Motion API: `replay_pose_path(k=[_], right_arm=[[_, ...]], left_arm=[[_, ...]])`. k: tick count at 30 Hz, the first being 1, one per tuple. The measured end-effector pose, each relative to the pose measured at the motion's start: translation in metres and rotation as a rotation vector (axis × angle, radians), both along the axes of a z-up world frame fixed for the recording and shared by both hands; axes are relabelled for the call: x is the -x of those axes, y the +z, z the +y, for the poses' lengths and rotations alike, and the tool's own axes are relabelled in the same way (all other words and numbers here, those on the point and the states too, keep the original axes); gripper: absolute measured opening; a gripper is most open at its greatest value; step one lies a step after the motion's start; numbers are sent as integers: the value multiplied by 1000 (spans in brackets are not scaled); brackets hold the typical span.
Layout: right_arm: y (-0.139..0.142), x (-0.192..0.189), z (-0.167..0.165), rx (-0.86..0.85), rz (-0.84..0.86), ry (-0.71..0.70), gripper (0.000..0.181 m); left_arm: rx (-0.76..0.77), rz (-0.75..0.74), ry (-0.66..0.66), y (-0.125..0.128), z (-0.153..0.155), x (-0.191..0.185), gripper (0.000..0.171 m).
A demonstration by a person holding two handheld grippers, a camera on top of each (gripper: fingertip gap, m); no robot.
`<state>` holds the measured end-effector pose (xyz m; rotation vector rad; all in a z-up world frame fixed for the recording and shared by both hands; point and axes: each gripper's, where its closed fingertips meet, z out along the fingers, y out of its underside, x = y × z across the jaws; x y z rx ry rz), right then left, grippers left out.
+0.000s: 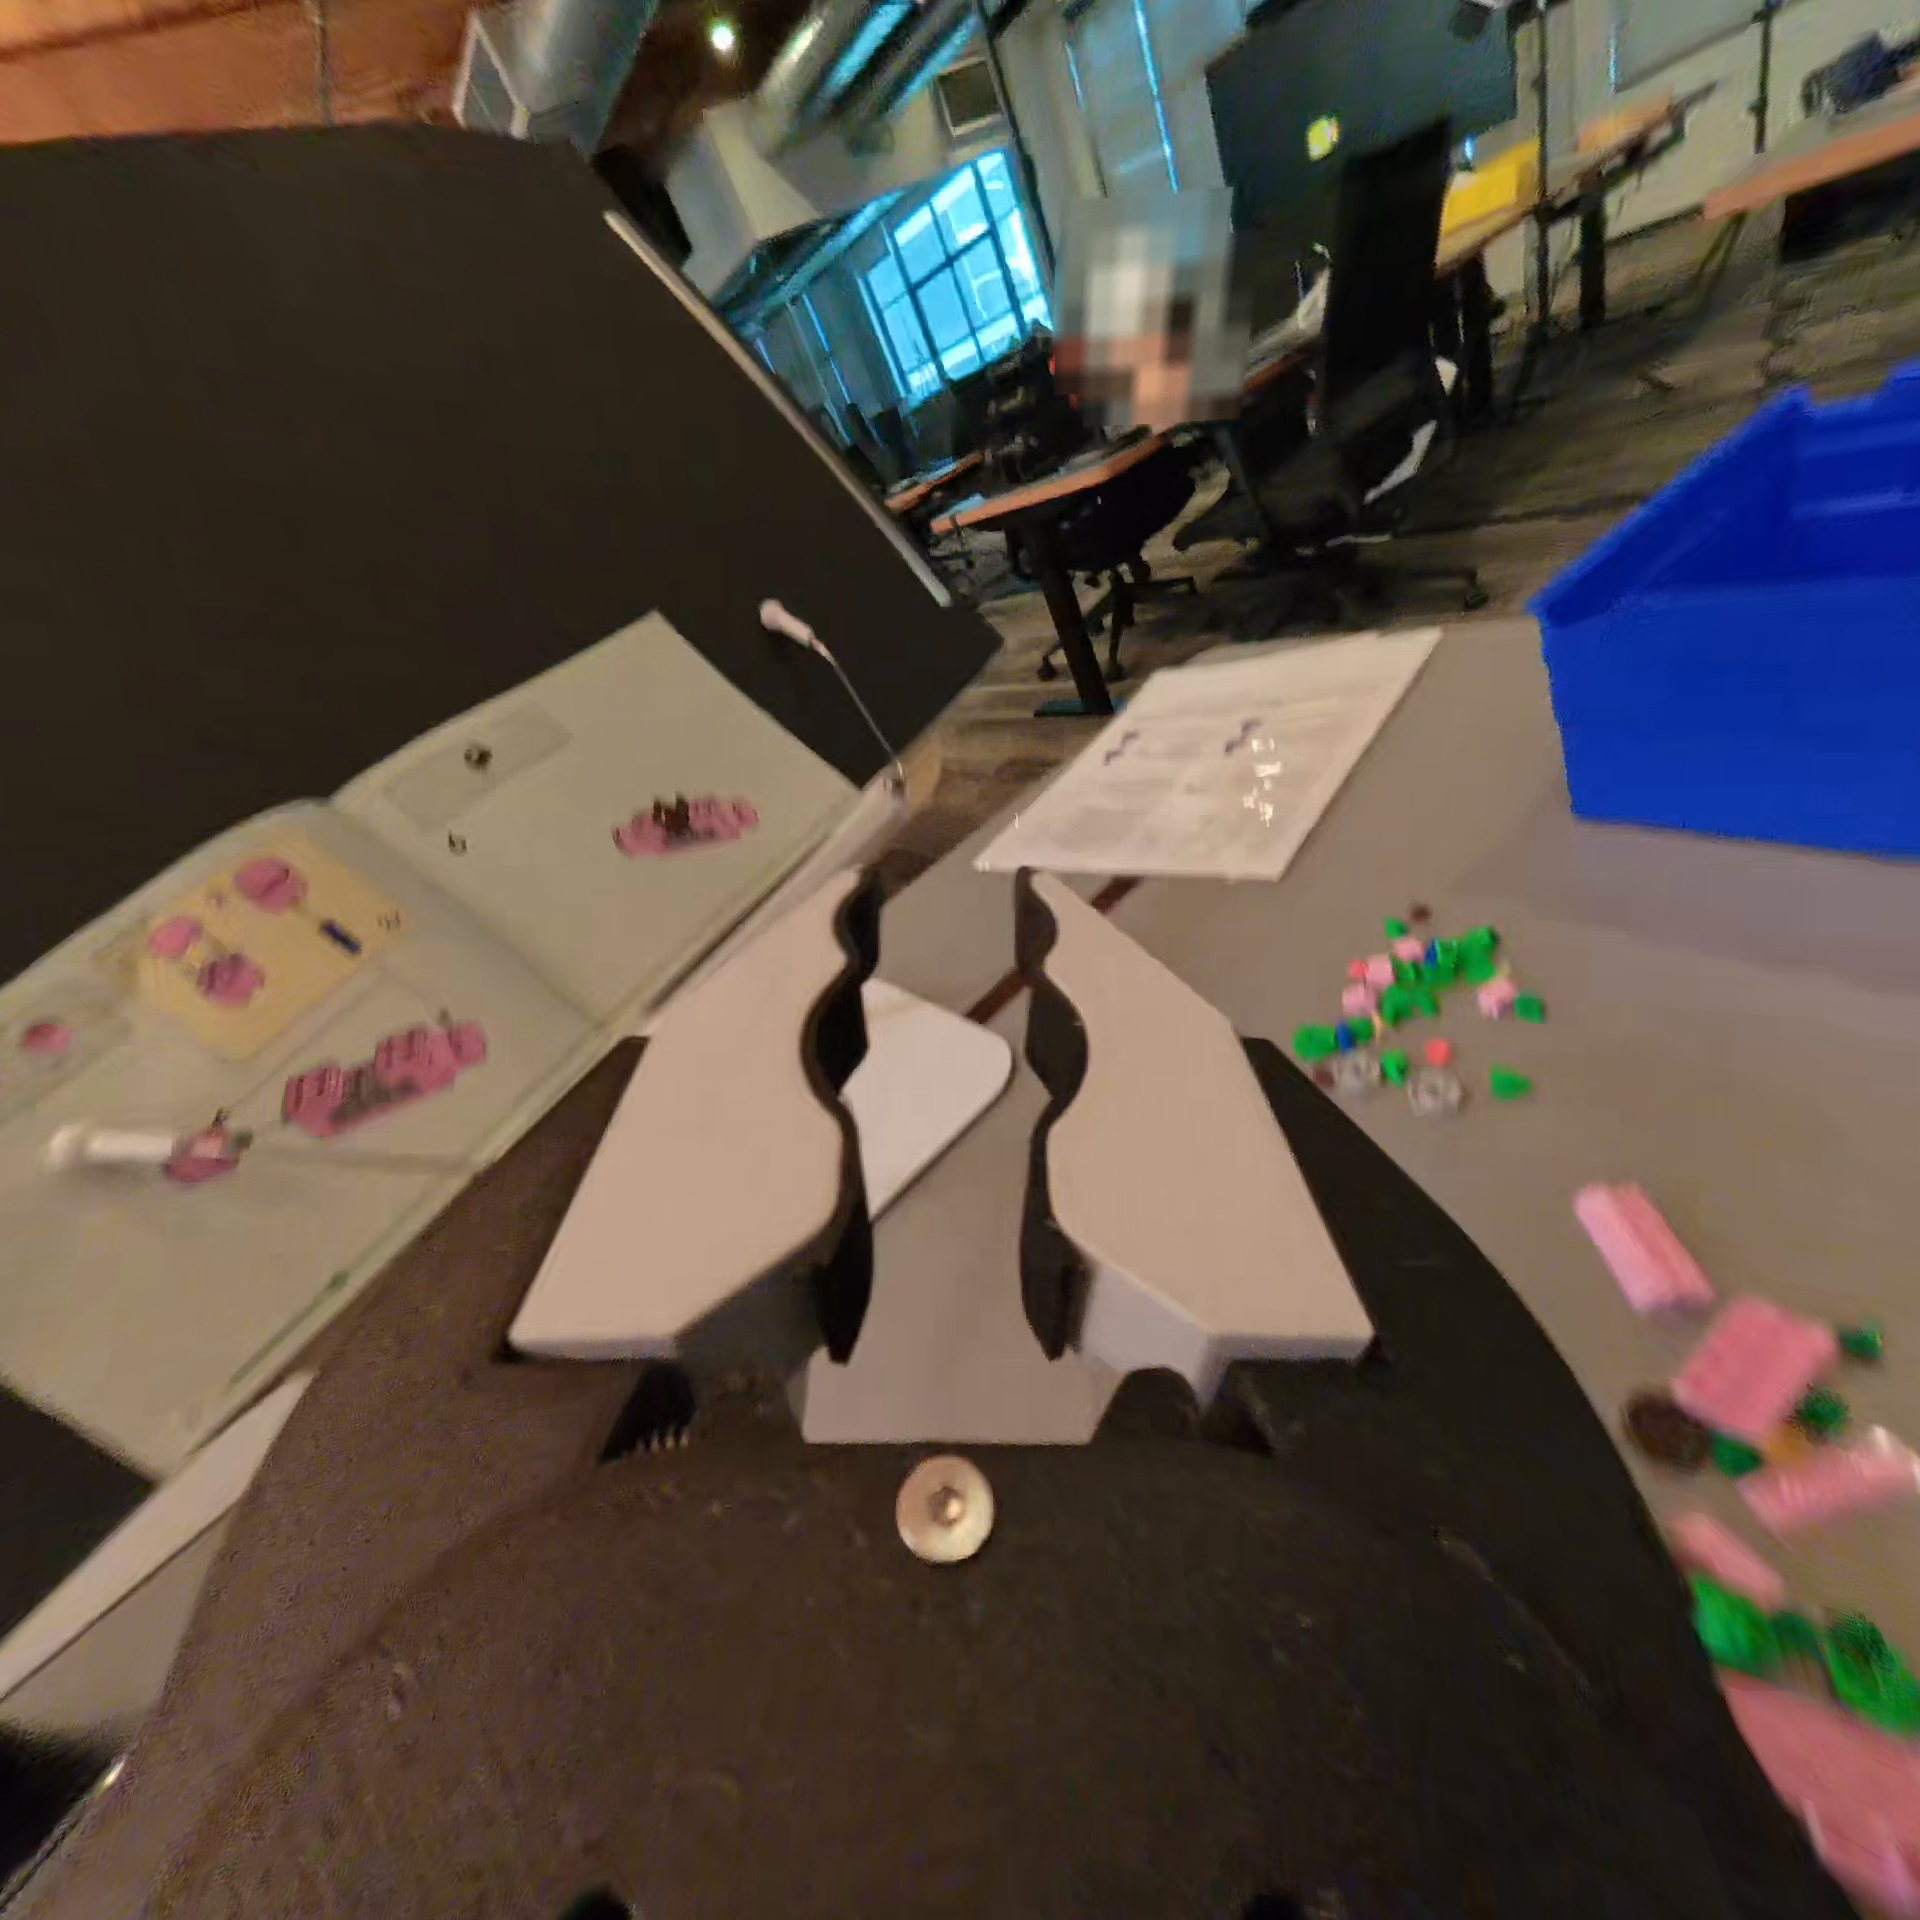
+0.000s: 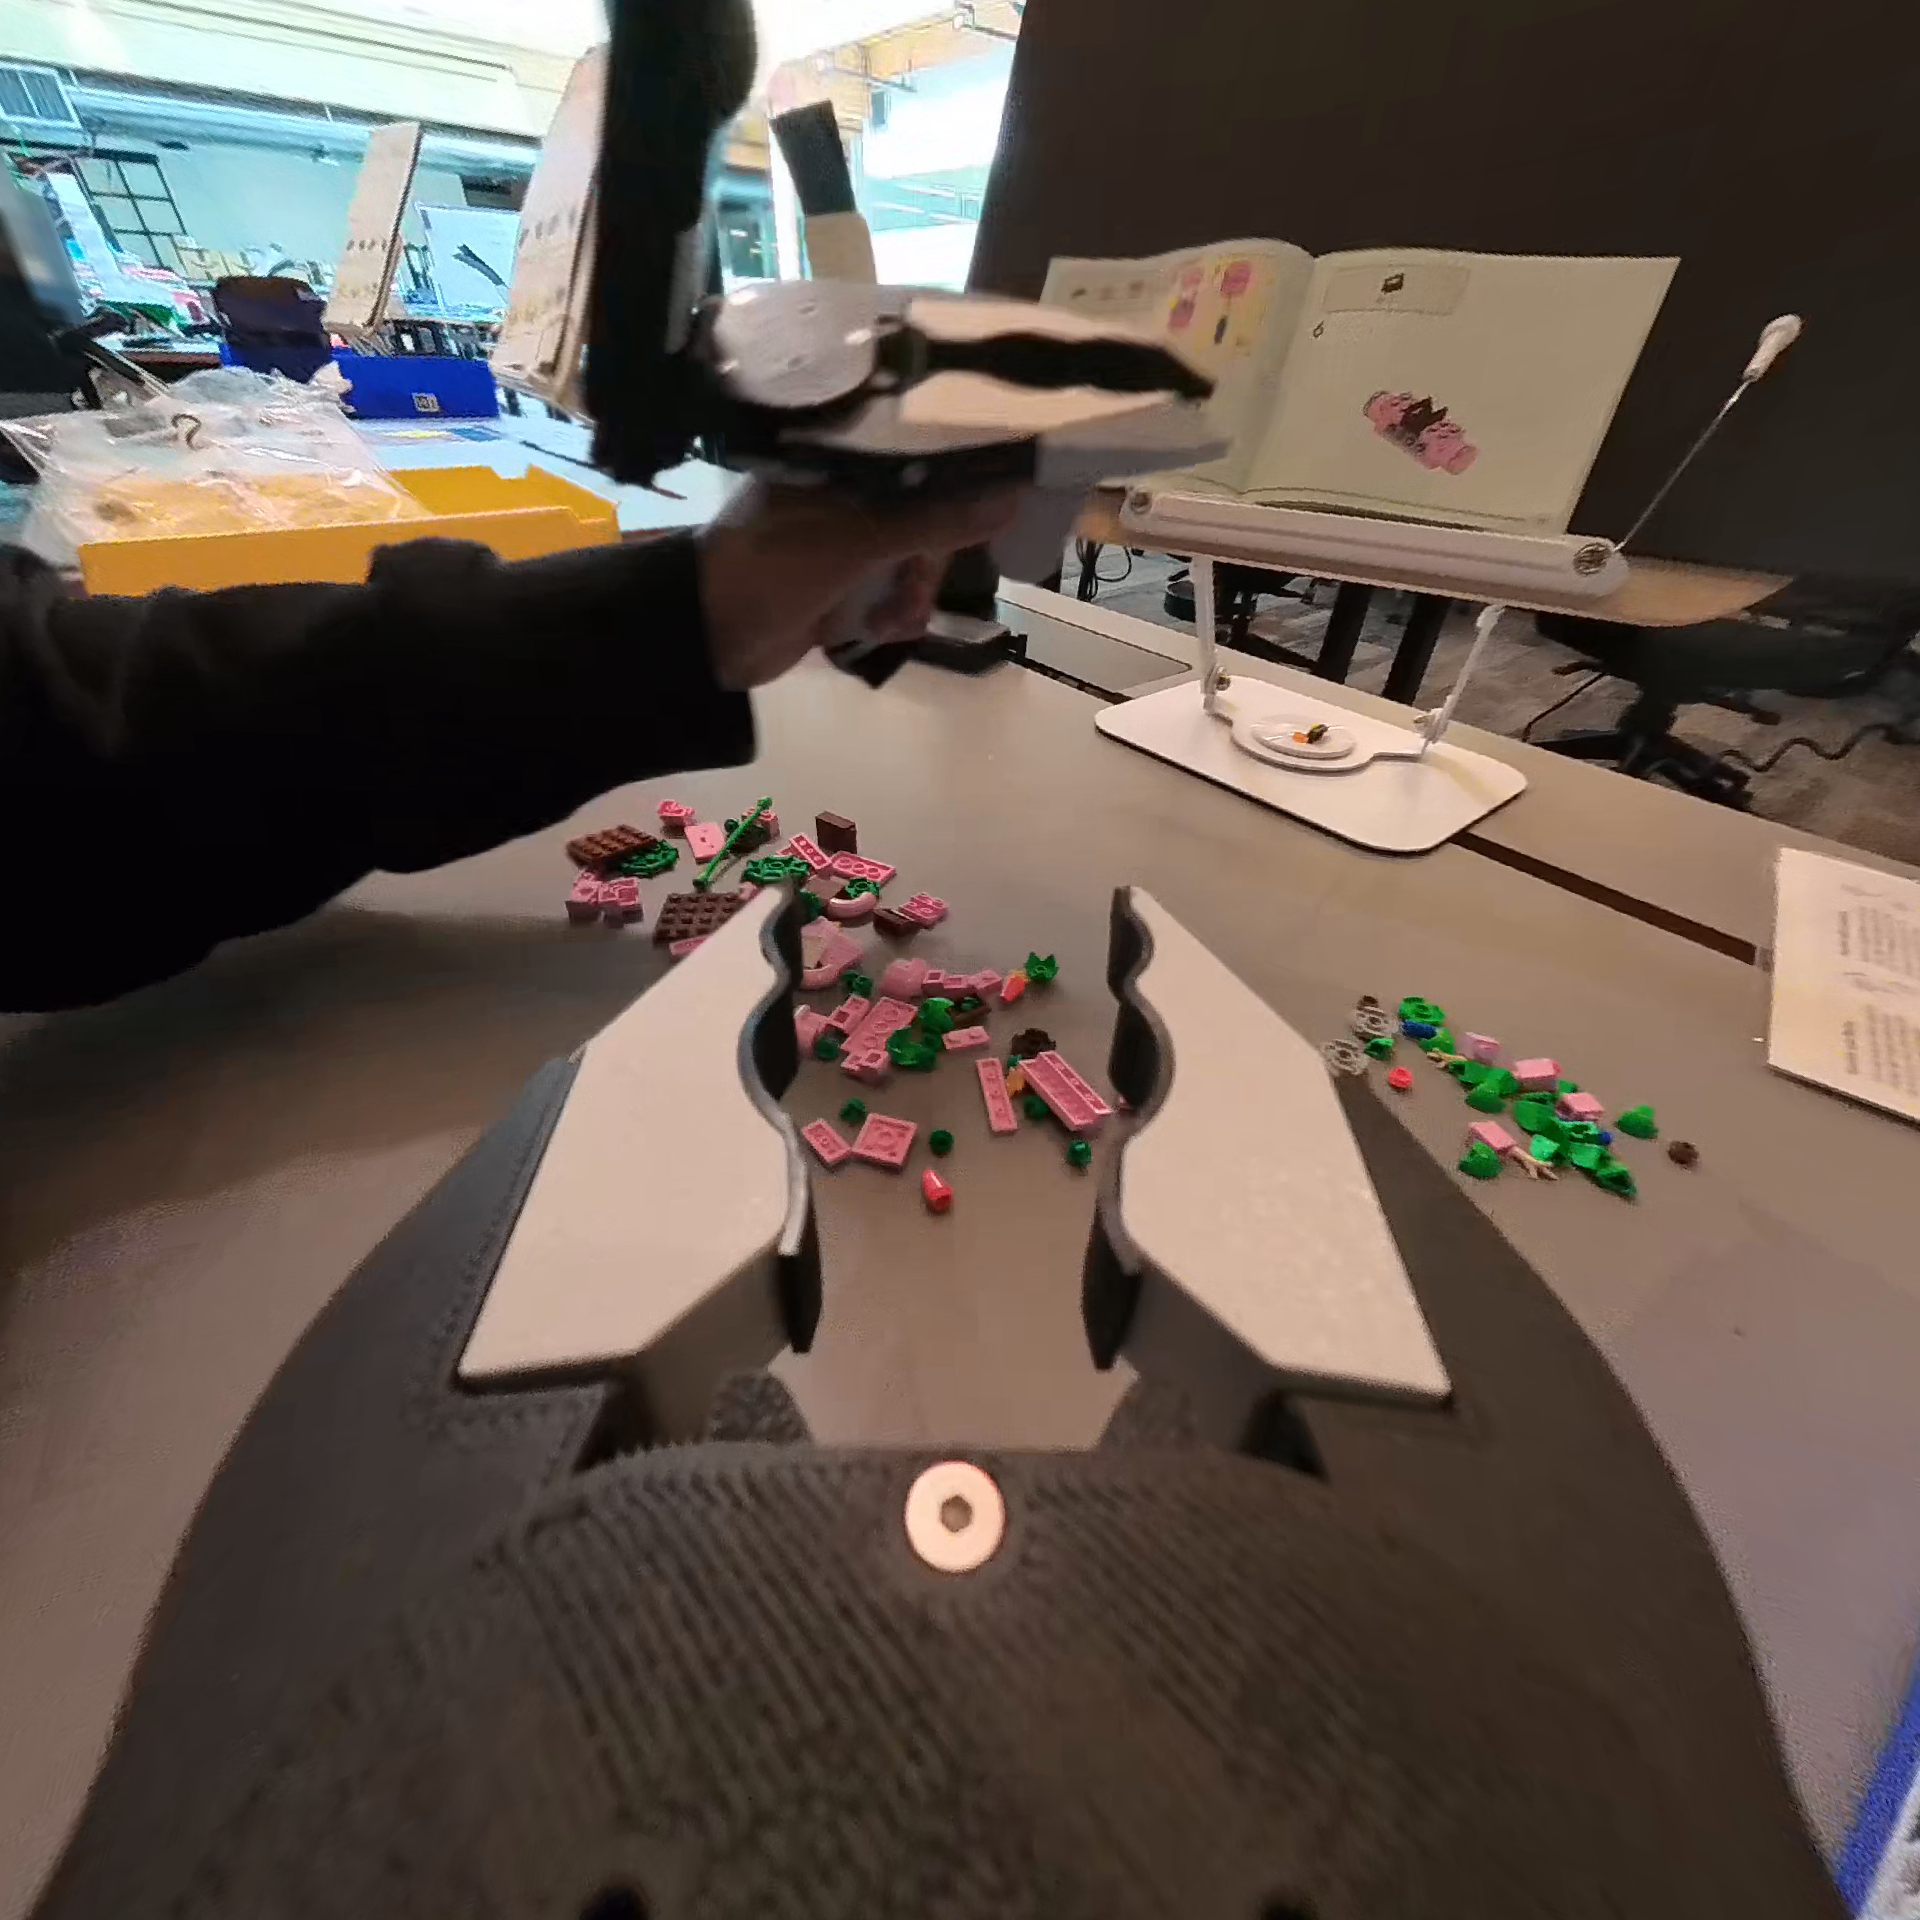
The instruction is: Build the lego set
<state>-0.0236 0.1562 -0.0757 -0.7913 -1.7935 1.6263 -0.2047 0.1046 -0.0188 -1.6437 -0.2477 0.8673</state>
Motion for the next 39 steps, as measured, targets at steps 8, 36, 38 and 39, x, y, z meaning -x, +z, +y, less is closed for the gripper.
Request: replay_pose_path(k=[8, 36, 38, 39], right_arm=[[1, 26, -9, -71, -44, -53, 69], [-26, 120, -5, -186, -102, -136, 46], [-19, 118, 0, -159, -109, -133, 45], [-17, 117, 3, -161, -109, -130, 43]], left_arm=[[-112, -123, 7, -32, -50, -25, 0], [-144, -218, 21, -64, -76, -32, 0], [-144, -240, 12, -64, -77, -32, 0], [-142, -253, 7, -64, -77, -32, 0]])
